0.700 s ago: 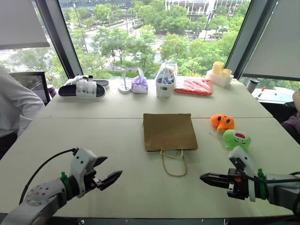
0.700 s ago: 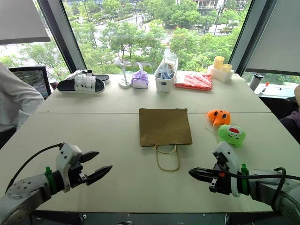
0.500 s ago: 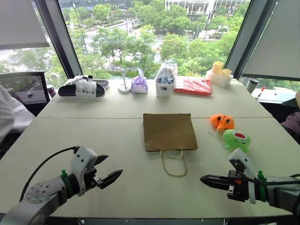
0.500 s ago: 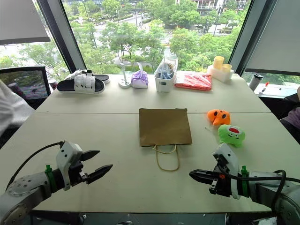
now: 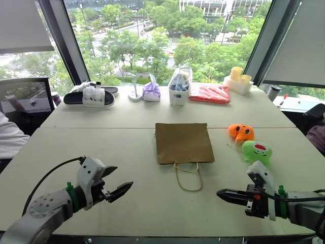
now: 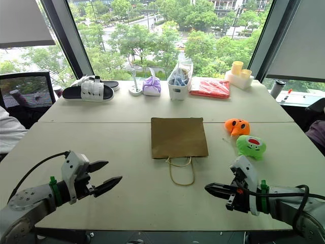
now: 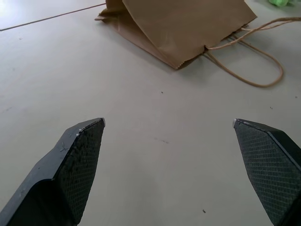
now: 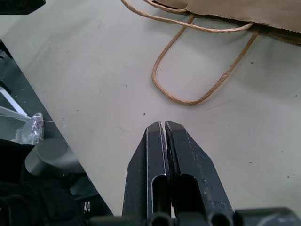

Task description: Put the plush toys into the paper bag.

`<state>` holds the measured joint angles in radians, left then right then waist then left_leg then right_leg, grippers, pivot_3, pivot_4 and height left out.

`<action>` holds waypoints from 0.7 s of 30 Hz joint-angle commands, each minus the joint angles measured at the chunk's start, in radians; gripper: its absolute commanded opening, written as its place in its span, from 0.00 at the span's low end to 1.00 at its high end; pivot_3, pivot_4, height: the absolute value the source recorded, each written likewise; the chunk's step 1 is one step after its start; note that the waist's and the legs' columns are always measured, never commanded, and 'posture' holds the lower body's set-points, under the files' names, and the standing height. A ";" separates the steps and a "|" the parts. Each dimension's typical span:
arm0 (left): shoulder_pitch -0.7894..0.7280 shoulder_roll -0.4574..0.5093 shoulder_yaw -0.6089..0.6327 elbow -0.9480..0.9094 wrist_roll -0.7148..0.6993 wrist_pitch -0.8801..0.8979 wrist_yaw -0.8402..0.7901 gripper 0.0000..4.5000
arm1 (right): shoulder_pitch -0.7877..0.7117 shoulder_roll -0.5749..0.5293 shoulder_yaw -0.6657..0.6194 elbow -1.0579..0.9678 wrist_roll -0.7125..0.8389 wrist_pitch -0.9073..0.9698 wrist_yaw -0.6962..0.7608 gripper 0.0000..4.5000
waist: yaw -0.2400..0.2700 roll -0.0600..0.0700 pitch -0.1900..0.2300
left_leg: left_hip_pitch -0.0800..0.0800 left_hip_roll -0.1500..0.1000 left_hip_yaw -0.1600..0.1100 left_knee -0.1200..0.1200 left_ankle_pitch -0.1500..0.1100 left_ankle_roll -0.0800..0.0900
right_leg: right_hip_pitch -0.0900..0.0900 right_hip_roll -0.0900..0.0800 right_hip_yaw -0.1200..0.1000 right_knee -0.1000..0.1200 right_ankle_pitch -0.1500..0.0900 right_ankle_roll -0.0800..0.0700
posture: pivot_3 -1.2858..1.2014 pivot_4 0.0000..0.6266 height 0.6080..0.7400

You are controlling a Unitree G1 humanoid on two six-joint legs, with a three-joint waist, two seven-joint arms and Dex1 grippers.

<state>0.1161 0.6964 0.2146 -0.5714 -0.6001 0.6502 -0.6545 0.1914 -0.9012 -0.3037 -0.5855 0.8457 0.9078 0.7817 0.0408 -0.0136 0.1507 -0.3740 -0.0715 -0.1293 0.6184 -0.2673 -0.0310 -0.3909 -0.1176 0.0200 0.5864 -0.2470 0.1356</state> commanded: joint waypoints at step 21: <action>-0.846 -0.250 -0.594 0.863 0.479 -0.770 -0.547 1.00 | 0.068 0.168 -0.028 -0.105 -0.006 -0.037 -0.189 0.01 | -0.004 -0.001 0.001 | -0.001 -0.003 -0.001 0.004 0.000 0.000 | 0.002 0.000 -0.001 0.000 0.002 0.003 | 0.52 0.24 1.00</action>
<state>-0.7144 0.4553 -0.3615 0.2467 -0.1538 -0.0518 -1.1829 0.2644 -0.7381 -0.3145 -0.6540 0.8358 0.8853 0.6059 0.0368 -0.0147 0.1514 -0.3746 -0.0742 -0.1298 0.6227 -0.2672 -0.0305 -0.3892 -0.1172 0.0198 0.5868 -0.2444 0.1394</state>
